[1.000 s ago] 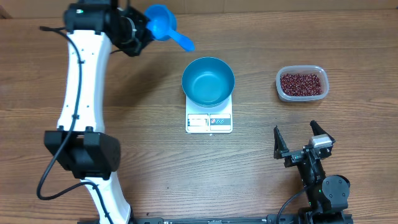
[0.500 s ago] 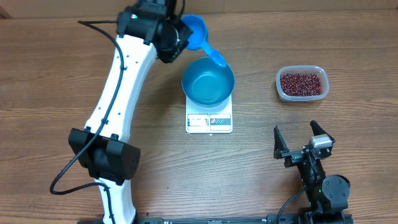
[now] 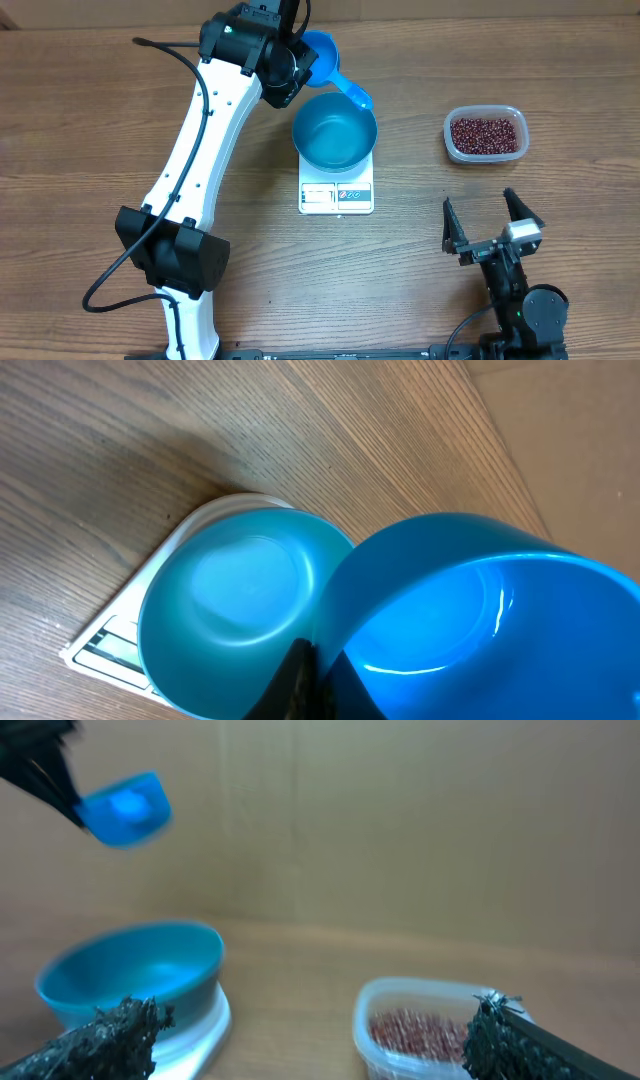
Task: Scoop item into bowl and weigh 150g on scale
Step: 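Reach the right gripper to the scoop handle beside the left gripper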
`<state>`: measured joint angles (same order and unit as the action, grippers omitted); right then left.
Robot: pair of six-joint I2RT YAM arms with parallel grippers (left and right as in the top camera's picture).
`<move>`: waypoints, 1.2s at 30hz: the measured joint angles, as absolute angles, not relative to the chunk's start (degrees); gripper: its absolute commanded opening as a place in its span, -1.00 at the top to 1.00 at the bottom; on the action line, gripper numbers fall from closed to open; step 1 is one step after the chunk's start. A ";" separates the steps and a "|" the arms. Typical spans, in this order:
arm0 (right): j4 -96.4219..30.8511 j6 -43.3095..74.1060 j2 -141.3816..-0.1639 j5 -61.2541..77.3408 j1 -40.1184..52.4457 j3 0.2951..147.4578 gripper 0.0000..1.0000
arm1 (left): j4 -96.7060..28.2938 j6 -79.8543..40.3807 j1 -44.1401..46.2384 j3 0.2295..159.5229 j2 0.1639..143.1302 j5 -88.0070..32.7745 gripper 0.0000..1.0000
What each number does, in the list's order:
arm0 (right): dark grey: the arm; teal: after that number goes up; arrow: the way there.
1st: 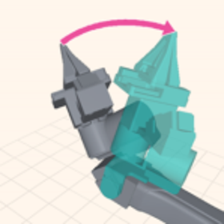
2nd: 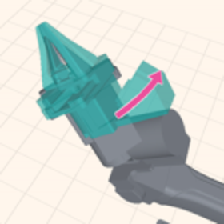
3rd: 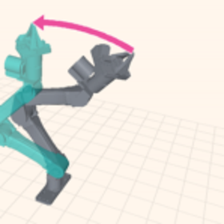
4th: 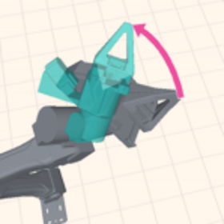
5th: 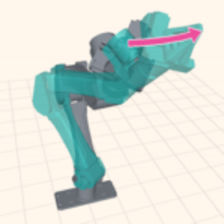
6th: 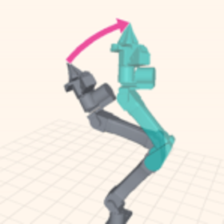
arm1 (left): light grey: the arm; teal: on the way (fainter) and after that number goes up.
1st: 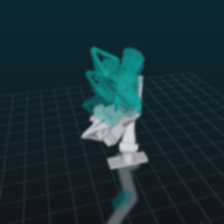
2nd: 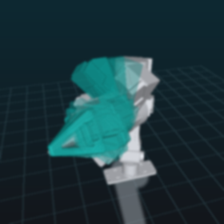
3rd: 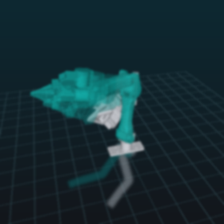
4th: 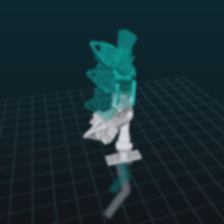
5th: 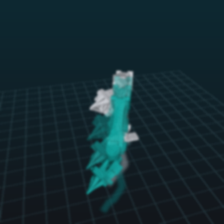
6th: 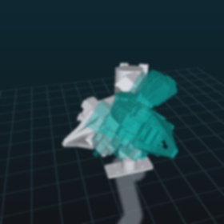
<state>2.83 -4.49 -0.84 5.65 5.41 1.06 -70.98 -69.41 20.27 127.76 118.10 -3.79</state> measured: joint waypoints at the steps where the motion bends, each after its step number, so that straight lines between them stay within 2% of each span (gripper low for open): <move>1: 5.04 -4.27 -0.84 6.70 5.41 1.06 -1.00 | -70.98 -69.97 20.27 127.79 118.10 -3.79 0.92; 6: 12.56 0.32 -0.80 9.08 5.41 1.06 -1.00 | -71.83 -72.14 20.27 127.79 118.10 -3.79 0.91; 10: 13.45 4.08 -0.73 9.87 5.41 1.58 -1.00 | -71.83 -73.01 20.27 127.79 118.10 -3.79 0.91; 19: 0.84 7.29 -3.88 9.41 5.41 15.77 -1.00 | -71.57 -74.39 20.27 127.79 118.10 -3.79 0.91; 24: -5.23 8.29 -12.99 8.54 5.41 25.32 -1.00 | -71.59 -75.09 20.27 127.79 118.10 -3.77 0.91; 31: -11.81 12.40 -33.08 9.08 5.45 38.50 -1.00 | -71.68 -75.11 20.27 127.79 118.10 -3.77 0.91; 36: -5.98 13.47 -48.47 14.46 5.48 44.97 -1.00 | -71.79 -75.99 20.27 127.79 118.10 -3.81 0.91</move>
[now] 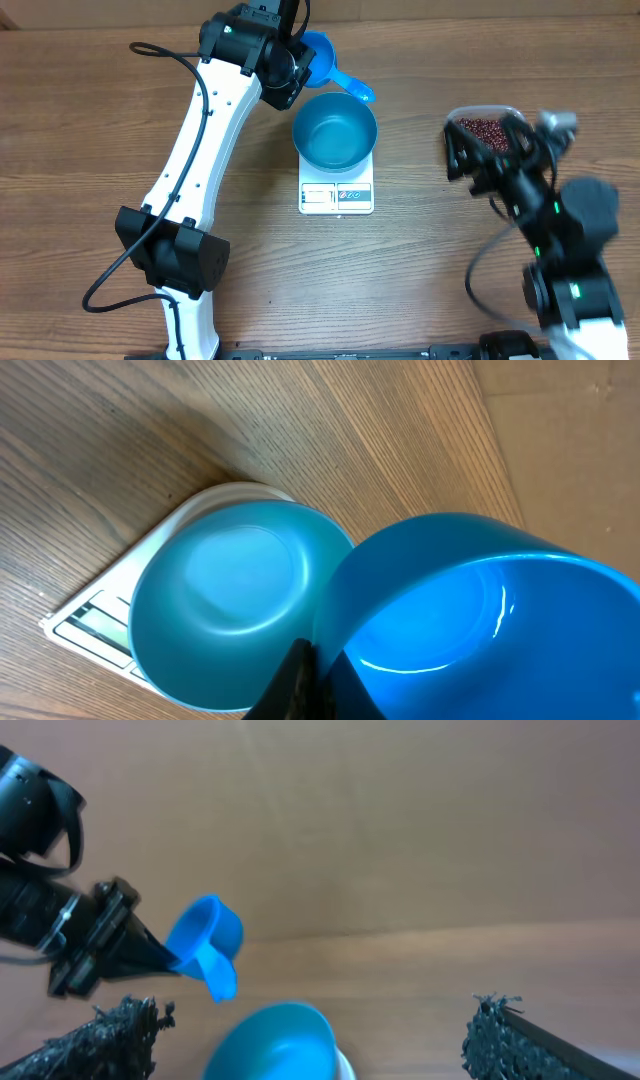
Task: Scoop item into bowl and weigh 150g on scale
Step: 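Reach the right gripper to the scoop handle beside the left gripper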
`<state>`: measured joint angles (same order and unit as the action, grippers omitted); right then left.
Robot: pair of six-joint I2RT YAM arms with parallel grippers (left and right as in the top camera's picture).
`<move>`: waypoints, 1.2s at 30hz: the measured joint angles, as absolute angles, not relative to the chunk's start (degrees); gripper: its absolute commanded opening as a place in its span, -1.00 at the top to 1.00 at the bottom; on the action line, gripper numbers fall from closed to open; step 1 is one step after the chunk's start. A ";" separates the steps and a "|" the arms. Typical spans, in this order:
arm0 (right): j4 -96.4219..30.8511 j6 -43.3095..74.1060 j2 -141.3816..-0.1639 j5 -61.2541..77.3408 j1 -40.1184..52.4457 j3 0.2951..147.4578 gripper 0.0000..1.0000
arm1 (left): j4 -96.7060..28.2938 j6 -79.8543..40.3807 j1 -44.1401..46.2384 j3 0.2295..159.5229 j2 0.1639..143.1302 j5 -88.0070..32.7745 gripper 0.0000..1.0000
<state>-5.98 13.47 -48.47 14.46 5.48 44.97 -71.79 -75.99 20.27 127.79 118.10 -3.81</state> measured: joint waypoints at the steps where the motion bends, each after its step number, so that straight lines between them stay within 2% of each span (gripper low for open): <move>1: -2.74 13.52 -51.40 16.36 5.48 45.19 -1.00 | -71.79 -76.42 20.27 127.79 118.10 -3.79 0.91; 7: 12.16 18.02 -64.40 28.58 5.69 45.50 -1.00 | -71.96 -77.23 20.27 127.79 118.10 -4.08 0.91; 13: 22.96 33.19 -73.95 35.77 5.72 45.65 -1.00 | -72.03 -77.80 20.27 127.79 118.10 -4.45 0.91; 18: 24.82 46.72 -79.18 37.06 5.72 45.65 -1.00 | -72.03 -78.13 20.27 127.79 118.10 -4.71 0.91; 23: 25.04 55.20 -81.89 37.04 5.78 45.65 -1.00 | -72.01 -78.74 20.27 127.79 118.10 -5.39 0.91; 36: 28.80 59.81 -82.19 35.14 10.57 45.65 -1.00 | -72.03 -79.15 22.15 127.79 118.10 -5.56 0.91</move>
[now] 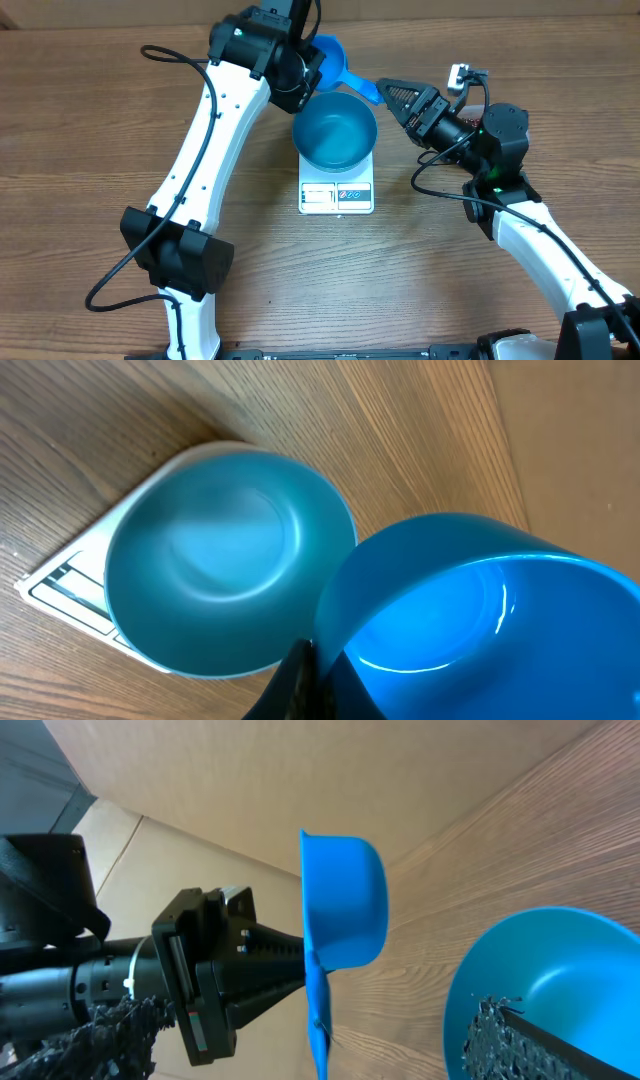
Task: Scoop item into bowl and weigh 150g on scale
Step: 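Reach the right gripper to the scoop handle beside the left gripper, then grasp the scoop handle with the right gripper, release and withdraw left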
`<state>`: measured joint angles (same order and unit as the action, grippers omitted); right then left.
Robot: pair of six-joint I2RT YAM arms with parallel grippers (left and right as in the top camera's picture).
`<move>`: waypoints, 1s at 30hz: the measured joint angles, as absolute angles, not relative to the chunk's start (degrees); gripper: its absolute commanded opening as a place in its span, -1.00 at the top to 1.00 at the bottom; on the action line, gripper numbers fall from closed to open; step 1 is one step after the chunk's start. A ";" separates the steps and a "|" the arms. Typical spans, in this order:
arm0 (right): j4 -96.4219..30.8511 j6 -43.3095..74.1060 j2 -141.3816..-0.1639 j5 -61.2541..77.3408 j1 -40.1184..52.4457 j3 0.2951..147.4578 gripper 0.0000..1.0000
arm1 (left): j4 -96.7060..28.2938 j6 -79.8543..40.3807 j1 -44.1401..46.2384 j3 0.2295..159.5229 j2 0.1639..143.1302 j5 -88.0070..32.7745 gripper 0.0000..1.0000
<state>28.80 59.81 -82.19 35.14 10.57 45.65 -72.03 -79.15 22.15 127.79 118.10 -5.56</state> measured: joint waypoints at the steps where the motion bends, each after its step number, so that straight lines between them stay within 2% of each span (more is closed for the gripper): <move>1: 28.86 59.92 -82.19 34.74 11.11 45.65 -1.00 | -72.03 -79.15 22.55 127.79 118.10 -5.56 0.91; 3: 28.88 59.94 -82.19 34.17 11.84 45.65 -1.00 | -72.03 -79.15 22.96 127.79 118.10 -5.56 0.91; 8: 28.91 60.07 -82.19 33.21 12.97 45.65 -0.68 | -72.03 -79.15 23.90 127.79 118.10 -5.54 0.91; 13: 28.93 60.01 -82.19 31.94 13.78 45.65 -0.65 | -72.03 -79.15 25.12 127.79 118.10 -5.28 0.91; 19: 28.97 60.14 -82.19 30.63 14.04 45.65 -0.21 | -72.01 -79.15 26.92 127.79 118.10 -4.03 0.92; 25: 29.08 60.14 -82.19 30.00 14.04 45.65 0.03 | -72.01 -79.15 28.08 127.81 118.10 -3.75 0.91; 30: 29.10 59.94 -82.19 29.56 14.06 45.65 0.33 | -72.03 -79.15 28.14 127.79 118.10 -3.70 0.91</move>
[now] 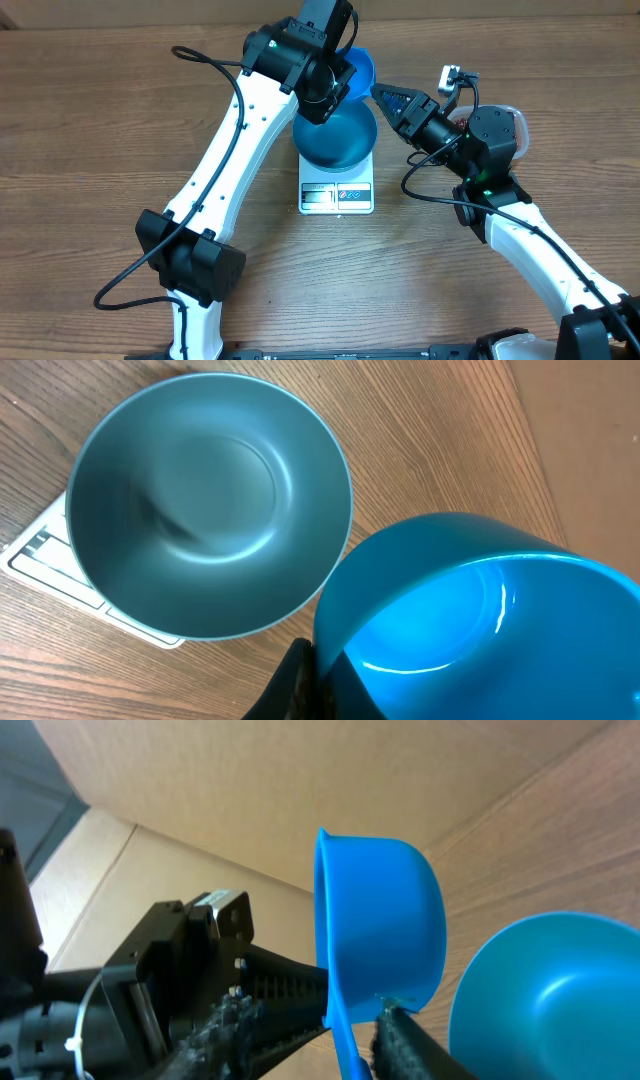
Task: Scoop item into bowl and weigh 150g on scale
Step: 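Grasp the scoop handle with the right gripper, release and withdraw left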
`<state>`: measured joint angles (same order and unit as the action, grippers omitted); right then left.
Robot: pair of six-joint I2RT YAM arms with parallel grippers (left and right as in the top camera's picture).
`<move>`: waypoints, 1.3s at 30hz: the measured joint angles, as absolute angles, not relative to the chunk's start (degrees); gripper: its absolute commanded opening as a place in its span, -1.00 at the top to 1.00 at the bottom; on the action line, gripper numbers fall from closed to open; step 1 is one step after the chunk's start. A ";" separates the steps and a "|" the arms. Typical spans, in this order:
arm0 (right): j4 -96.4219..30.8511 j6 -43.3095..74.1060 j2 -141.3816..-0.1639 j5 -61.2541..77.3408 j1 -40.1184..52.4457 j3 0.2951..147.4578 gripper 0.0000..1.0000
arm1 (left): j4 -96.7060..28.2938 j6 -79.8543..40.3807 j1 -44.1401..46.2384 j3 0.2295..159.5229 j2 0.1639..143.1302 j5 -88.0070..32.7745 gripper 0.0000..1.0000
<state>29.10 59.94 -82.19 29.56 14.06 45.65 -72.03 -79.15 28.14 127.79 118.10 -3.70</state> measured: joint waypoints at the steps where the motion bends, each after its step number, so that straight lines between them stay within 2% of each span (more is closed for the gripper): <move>1: 29.12 59.94 -82.19 29.54 14.09 45.65 0.38 | -72.03 -79.15 28.14 127.79 118.10 -3.60 0.91; 8: 28.99 60.03 -82.19 29.08 14.28 45.65 0.81 | -72.01 -79.18 28.14 127.81 118.10 -3.57 0.90; 11: 28.91 60.03 -82.19 29.15 14.28 45.65 0.92 | -72.01 -79.18 28.14 127.83 118.10 -3.57 0.90; 16: 28.91 60.01 -82.19 29.10 14.28 45.65 0.93 | -72.01 -79.18 28.14 127.87 118.10 -3.57 0.84; 17: 28.91 60.03 -82.19 29.12 14.28 45.65 0.93 | -72.01 -79.15 28.14 127.87 118.10 -3.57 0.74; 18: 28.93 60.01 -82.19 29.12 14.28 45.65 0.93 | -72.03 -79.20 28.14 127.87 118.10 -3.57 0.42; 19: 28.93 60.01 -82.19 29.15 14.31 45.65 0.93 | -72.03 -79.11 28.14 127.87 118.10 -3.57 -0.18; 20: 28.95 60.03 -82.19 29.15 14.28 45.65 0.93 | -72.03 -79.26 28.14 127.87 118.10 -3.55 -0.91; 21: 28.93 60.01 -82.19 29.15 14.28 45.65 0.93 | -72.01 -79.37 28.14 127.87 118.10 -3.55 -0.99; 30: 28.36 59.96 -82.19 28.38 14.28 45.65 0.92 | -70.74 -78.13 28.12 127.87 118.10 -2.24 -0.99; 39: 26.04 55.77 -82.19 25.10 14.28 45.65 0.93 | -70.04 -69.65 24.84 127.87 117.91 -1.76 -0.99</move>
